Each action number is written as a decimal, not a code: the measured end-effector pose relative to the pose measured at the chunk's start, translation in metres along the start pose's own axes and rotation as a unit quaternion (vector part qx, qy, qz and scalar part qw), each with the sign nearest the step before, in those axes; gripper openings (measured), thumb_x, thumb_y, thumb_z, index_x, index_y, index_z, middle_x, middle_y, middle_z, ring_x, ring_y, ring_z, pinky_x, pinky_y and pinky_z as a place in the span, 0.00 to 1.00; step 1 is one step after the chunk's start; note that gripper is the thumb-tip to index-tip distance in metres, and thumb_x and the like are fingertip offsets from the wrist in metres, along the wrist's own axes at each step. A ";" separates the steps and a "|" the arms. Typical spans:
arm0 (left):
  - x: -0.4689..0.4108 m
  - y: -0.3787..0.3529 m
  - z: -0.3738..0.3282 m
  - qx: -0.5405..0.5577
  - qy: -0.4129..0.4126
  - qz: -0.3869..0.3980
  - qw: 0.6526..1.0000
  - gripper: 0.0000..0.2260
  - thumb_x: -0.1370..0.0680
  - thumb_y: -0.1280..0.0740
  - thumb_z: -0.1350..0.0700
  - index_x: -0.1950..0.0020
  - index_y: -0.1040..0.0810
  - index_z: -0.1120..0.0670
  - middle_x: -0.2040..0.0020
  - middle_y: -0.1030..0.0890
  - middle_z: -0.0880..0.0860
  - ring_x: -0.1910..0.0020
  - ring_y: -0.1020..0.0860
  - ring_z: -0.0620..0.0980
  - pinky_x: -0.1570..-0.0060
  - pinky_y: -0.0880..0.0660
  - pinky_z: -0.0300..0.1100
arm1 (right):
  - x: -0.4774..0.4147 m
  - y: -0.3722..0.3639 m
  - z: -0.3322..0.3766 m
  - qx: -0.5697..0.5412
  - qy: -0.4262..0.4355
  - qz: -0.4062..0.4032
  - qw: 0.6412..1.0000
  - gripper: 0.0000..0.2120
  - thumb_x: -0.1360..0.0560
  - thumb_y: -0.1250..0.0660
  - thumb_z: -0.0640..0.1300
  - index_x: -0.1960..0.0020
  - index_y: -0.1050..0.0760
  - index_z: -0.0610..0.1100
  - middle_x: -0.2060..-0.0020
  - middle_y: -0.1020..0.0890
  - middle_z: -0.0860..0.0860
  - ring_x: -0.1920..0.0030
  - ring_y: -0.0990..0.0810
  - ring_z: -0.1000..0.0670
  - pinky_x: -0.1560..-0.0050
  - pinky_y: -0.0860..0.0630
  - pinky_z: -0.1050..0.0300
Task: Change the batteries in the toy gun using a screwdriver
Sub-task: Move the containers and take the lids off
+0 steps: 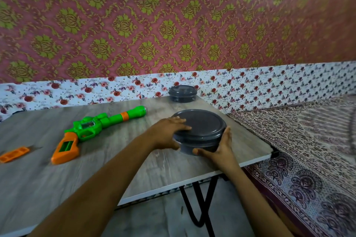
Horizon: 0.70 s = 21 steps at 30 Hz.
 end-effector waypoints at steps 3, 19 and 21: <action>-0.009 0.002 -0.006 -0.017 -0.017 -0.002 1.000 0.31 0.28 0.29 0.54 0.27 0.35 0.46 0.26 0.34 0.47 0.28 0.36 0.47 0.31 0.38 0.42 | -0.004 -0.001 0.000 0.004 0.007 -0.012 1.000 0.67 0.41 0.20 0.49 0.27 0.72 0.42 0.25 0.63 0.45 0.24 0.61 0.45 0.26 0.52 0.51; -0.023 0.020 -0.031 -0.211 -0.140 0.024 0.967 0.22 0.28 0.31 0.47 0.35 0.25 0.51 0.44 0.20 0.50 0.47 0.24 0.50 0.48 0.27 0.46 | -0.015 0.003 -0.004 -0.024 0.045 -0.043 0.998 0.57 0.48 0.19 0.48 0.28 0.48 0.48 0.32 0.34 0.49 0.35 0.31 0.48 0.37 0.28 0.50; -0.023 0.021 -0.030 -0.212 -0.140 0.025 0.967 0.22 0.28 0.31 0.46 0.35 0.25 0.51 0.44 0.19 0.50 0.48 0.24 0.50 0.47 0.27 0.45 | -0.015 0.003 -0.003 -0.021 0.045 -0.039 0.998 0.57 0.47 0.19 0.47 0.27 0.49 0.48 0.32 0.34 0.49 0.34 0.31 0.48 0.37 0.28 0.50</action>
Point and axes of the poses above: each hand's wrist, its own x-axis away from the middle knuckle, its own y-axis out of the back of the hand, z = x × y, the point moved 7 cm from there along -x, towards the middle knuckle
